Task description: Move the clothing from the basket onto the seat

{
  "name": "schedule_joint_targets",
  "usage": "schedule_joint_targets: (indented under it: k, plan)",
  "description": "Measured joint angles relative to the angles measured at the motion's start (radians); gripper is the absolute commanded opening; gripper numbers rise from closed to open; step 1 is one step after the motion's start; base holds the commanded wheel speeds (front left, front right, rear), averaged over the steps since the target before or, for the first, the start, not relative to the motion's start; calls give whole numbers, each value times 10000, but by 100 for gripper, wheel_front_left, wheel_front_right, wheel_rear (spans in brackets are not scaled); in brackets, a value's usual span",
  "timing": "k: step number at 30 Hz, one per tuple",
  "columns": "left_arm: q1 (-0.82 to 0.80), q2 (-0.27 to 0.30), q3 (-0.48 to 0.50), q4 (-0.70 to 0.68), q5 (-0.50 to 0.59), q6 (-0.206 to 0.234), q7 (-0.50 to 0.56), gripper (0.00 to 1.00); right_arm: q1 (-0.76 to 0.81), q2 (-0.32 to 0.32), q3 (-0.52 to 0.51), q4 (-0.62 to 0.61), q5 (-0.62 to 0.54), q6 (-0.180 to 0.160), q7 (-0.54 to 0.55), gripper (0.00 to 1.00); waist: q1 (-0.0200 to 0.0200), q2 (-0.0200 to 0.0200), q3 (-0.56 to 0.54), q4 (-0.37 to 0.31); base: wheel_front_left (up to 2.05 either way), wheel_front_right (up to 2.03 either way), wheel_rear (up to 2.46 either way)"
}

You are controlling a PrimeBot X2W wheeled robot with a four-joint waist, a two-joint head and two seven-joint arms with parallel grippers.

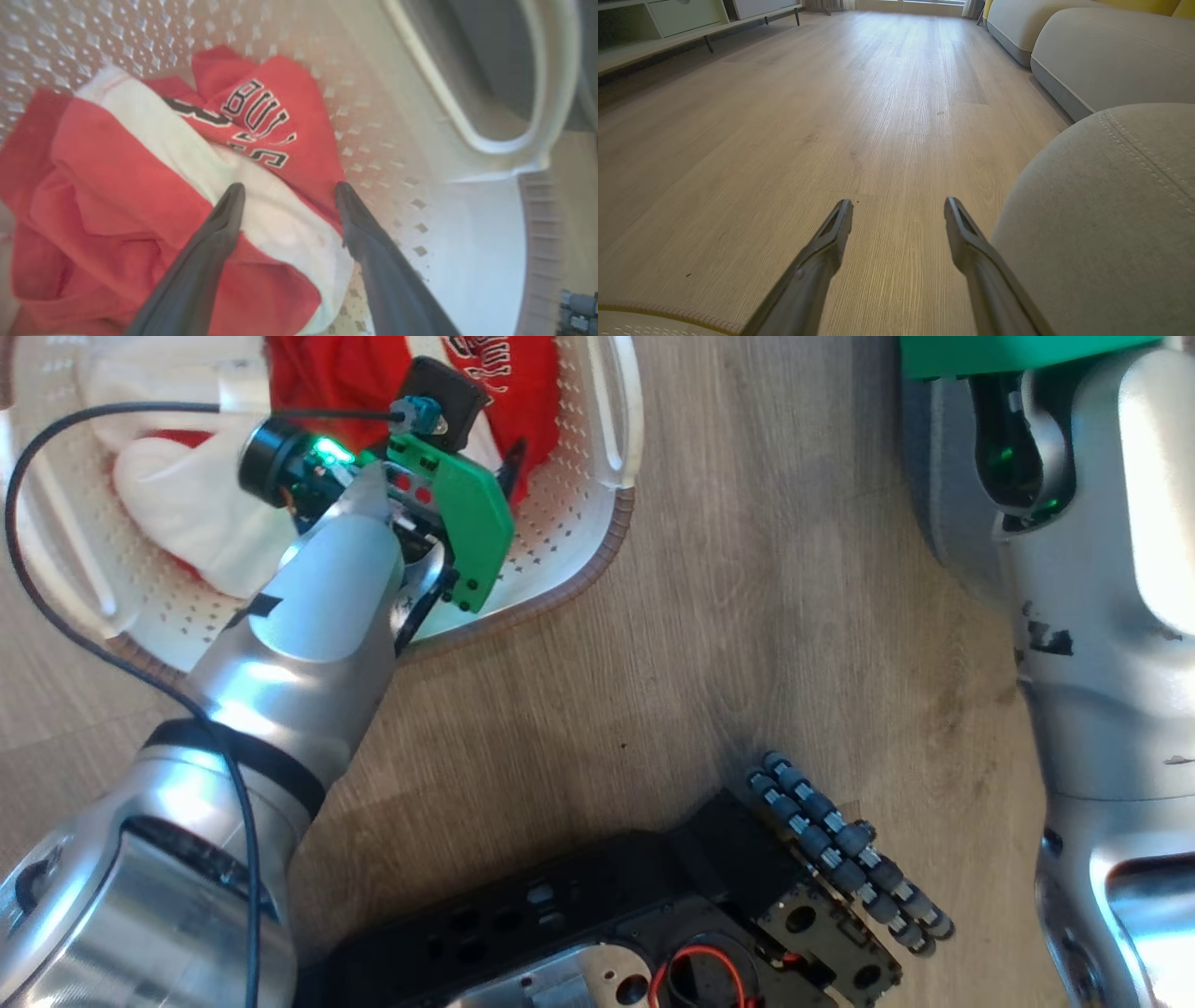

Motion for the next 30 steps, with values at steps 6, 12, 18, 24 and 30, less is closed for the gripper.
schedule_joint_targets:
  k: [6, 12, 18, 24, 30]
  plan:
    - [-300, 15, -980, 508, 472, 679, 412, 100, 3, 4, -15, -69, 96, 0, 0, 100, 0, 0, 125, -143, 0, 0, 0]
    - [-775, 25, -1812, 1041, 1189, 1248, 518, 100, 12, 10, -79, -132, 144, 0, 0, 100, 0, 0, 205, -117, 0, 0, 0]
    - [-809, 31, -2291, 1279, 1336, 1243, 848, 92, 17, 15, -79, -136, 155, 0, 0, 100, 0, 0, 247, -73, 0, 0, 0]
    - [-808, 44, -2336, 1258, 1206, 1145, 748, 0, 18, 17, -59, -119, 155, 0, 0, 100, 0, 0, 214, -42, 0, 0, 0]
    - [-786, 58, -2222, 940, 650, 1160, 328, 0, 19, 19, -48, -59, 119, 0, 0, 100, 0, 0, -61, -35, 0, 0, 0]
